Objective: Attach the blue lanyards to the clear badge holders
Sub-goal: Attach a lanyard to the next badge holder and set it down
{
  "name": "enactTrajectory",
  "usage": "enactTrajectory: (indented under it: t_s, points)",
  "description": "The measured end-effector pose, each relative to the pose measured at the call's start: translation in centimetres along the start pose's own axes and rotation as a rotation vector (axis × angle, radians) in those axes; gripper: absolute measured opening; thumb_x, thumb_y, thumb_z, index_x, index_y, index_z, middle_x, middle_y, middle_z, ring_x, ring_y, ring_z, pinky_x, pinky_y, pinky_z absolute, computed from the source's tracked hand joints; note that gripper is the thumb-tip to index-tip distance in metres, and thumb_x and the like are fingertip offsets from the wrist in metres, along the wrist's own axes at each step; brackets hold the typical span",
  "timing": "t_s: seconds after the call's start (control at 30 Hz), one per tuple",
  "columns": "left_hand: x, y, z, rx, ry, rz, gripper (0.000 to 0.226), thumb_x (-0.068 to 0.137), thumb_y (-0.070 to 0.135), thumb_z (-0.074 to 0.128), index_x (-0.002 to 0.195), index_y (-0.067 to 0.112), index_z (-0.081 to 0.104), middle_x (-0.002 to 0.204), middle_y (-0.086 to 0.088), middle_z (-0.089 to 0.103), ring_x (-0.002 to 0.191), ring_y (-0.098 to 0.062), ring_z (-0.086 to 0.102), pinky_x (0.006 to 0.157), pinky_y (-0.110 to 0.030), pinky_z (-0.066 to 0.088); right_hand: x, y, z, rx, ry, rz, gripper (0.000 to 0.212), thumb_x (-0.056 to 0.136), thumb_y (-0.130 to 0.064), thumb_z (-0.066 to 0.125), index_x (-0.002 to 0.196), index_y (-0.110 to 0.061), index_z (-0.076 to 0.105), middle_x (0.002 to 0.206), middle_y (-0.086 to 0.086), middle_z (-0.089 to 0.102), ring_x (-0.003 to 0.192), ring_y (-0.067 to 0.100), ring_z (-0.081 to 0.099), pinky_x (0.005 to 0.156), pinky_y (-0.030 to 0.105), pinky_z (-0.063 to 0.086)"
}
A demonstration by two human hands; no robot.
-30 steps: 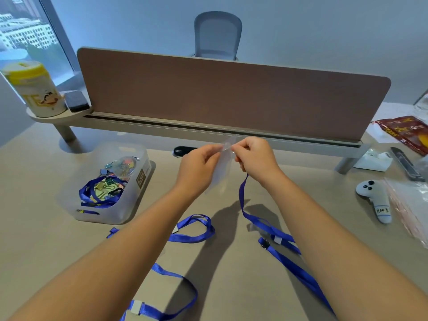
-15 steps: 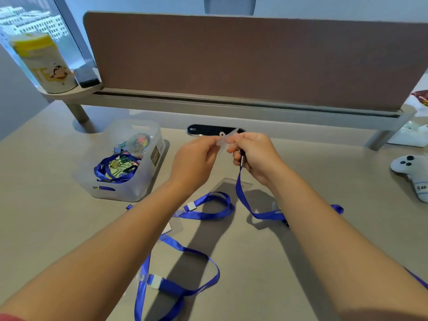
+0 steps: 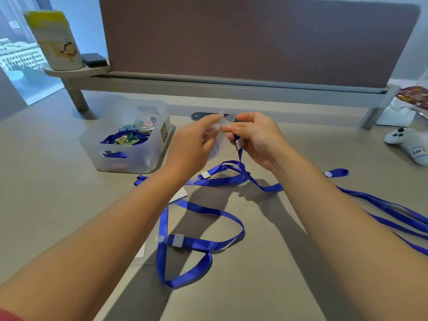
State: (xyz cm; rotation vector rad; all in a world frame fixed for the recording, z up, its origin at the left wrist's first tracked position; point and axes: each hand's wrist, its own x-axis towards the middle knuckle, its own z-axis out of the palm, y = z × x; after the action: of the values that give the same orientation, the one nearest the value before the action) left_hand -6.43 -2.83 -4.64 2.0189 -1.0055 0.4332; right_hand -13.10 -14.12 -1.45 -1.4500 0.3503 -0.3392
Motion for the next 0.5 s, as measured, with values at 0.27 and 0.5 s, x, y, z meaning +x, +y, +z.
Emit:
enactTrajectory:
  t_s: [0.27,0.5]
  points:
    - [-3.1,-1.6,-2.7,0.355,0.084,0.390,0.031,0.079,0.009,0.053,0.106,0.004,0.065,0.075,-0.021,0.074,0.059,-0.034,0.069,0.048,-0.035,0.056,-3.6,1.1,2.9,0.010,0.022,-0.034,0.016,0.090,-0.001,0.049,0.082,-0.014,0.046,0.075,0.008,0.058,0.060,0.013,0.053,0.060,0.022,0.048]
    - [-2.7,-3.0,-2.3,0.637,0.000,0.522,0.041,0.061,0.005,0.080,0.100,0.008,0.069,0.070,-0.015,0.075,0.055,-0.030,0.068,0.049,-0.031,0.055,-2.3,2.2,2.5,-0.100,0.026,-0.007,0.012,0.092,-0.015,0.050,0.081,-0.015,0.048,0.071,0.005,0.058,0.054,0.009,0.054,0.053,0.016,0.050]
